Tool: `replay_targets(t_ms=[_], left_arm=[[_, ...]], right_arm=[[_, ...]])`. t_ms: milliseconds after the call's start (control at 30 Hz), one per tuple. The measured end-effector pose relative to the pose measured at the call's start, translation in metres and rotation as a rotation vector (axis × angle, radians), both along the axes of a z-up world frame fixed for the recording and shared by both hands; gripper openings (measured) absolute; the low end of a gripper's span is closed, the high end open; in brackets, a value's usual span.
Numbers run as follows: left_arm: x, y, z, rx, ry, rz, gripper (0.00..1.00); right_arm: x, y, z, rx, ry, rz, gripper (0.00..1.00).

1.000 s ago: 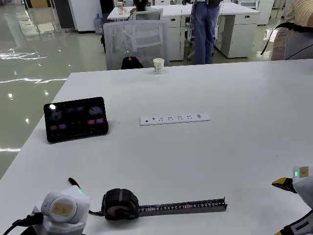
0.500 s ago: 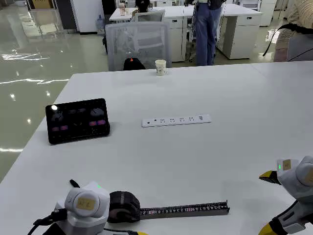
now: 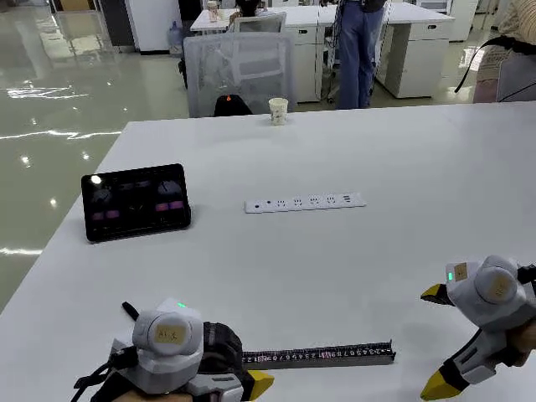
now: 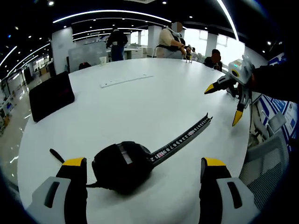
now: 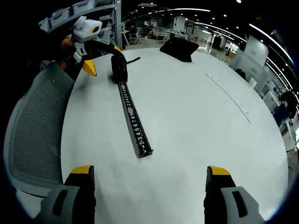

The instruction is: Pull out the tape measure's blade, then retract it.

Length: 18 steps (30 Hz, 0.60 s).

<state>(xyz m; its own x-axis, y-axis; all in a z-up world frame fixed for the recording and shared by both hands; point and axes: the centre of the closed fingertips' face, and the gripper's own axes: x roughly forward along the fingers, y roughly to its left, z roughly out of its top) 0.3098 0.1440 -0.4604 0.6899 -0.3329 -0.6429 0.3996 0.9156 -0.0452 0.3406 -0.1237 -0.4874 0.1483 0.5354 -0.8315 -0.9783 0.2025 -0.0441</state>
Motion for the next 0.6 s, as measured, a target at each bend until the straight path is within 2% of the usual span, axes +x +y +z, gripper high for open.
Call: replay_targets(t_ms=[167, 300, 367, 433, 500, 600], left_arm=[[0.006, 0.0, 0.001, -0.03, -0.021, 0.053, 0.99], [0.011, 0.001, 0.0, -0.034, -0.042, 0.096, 0.99], [0.014, 0.004, 0.001, -0.033, -0.056, 0.127, 0.99], [0.017, 0.007, -0.002, -0.026, -0.058, 0.165, 0.99], [0.02, 0.011, -0.002, -0.009, -0.075, 0.193, 0.99], [0.023, 0.013, -0.001, -0.019, -0.095, 0.219, 0.99]], right_arm=[[0.006, 0.007, 0.0, 0.006, -0.01, 0.024, 0.99], [0.007, 0.013, -0.001, -0.003, -0.014, 0.053, 0.99], [0.007, 0.015, -0.003, -0.016, -0.02, 0.078, 0.94], [0.007, 0.019, -0.005, -0.023, -0.015, 0.087, 0.94], [0.006, 0.021, -0.006, -0.03, -0.017, 0.108, 0.92], [0.006, 0.025, -0.007, -0.034, -0.015, 0.129, 0.87]])
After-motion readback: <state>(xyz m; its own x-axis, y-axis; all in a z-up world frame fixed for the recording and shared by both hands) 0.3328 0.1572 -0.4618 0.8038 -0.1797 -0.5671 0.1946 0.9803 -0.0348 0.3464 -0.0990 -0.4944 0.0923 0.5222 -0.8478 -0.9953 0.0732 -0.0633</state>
